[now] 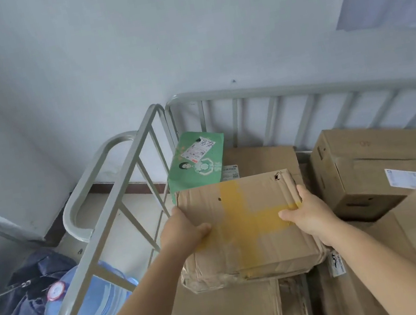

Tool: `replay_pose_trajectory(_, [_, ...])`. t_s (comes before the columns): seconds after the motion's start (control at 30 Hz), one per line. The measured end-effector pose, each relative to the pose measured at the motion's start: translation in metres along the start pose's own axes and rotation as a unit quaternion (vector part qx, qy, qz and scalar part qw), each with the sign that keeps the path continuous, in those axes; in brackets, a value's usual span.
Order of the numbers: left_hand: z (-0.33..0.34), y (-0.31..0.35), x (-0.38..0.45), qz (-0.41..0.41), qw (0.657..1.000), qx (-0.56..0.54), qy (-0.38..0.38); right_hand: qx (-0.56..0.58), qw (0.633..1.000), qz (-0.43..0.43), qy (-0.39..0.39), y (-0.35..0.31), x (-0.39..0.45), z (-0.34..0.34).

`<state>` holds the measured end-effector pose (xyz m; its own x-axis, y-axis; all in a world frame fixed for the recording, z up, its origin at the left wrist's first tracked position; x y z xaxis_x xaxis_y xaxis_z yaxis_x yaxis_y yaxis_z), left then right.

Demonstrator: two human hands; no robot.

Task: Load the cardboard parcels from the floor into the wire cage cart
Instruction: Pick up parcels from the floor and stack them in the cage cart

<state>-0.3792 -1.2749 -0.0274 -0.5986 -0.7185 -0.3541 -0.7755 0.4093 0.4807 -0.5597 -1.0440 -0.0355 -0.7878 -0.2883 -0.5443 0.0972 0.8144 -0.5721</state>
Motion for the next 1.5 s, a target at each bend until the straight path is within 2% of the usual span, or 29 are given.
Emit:
replay_pose_trajectory(0.3, [0.034, 0.117, 0.063, 0.065, 0.998, -0.006, -0.013, 0.056, 0.996, 0.031, 0.058, 0.022, 0.068, -0.085])
replay_pose_trajectory(0.53, [0.079, 0.183, 0.130, 0.081, 0.996, -0.002, -0.026, 0.105, 0.990, 0.054, 0.083, 0.042, 0.141, -0.120])
replay_pose_trajectory(0.93, [0.136, 0.188, 0.216, 0.040, 0.997, 0.032, -0.056, 0.095, 0.990, 0.079, 0.066, 0.050, 0.248, -0.095])
replay_pose_trajectory(1.13, [0.154, 0.181, 0.244, 0.069, 0.993, 0.039, -0.088, 0.052, 0.993, 0.075, 0.073, 0.046, 0.272, -0.080])
replay_pose_trajectory(1.23, [0.161, 0.187, 0.245, 0.114, 0.980, 0.114, -0.116, 0.019, 0.994, 0.077, 0.070, 0.042, 0.283, -0.081])
replay_pose_trajectory(1.3, [0.166, 0.198, 0.234, 0.171, 0.958, 0.188, -0.131, -0.023, 0.996, 0.064, 0.063, 0.037, 0.290, -0.082])
replay_pose_trajectory(1.43, [0.191, 0.210, 0.199, 0.263, 0.900, 0.278, -0.207, -0.184, 0.982, -0.016, 0.038, 0.013, 0.300, -0.082])
replay_pose_trajectory(1.5, [0.196, 0.209, 0.192, 0.285, 0.885, 0.306, -0.206, -0.252, 0.966, -0.056, 0.013, -0.002, 0.306, -0.078])
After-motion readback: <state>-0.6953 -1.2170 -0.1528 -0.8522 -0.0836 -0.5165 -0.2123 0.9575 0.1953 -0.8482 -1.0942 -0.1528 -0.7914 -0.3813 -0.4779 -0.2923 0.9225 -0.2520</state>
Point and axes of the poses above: each hand's wrist, its own x-axis towards the middle knuckle, its own z-axis out of the palm, y = z × x, the point moved 7 cm from there along x, towards the middle knuckle, and after that the axes turned 5 degrees about z, right-handed, at the moved point
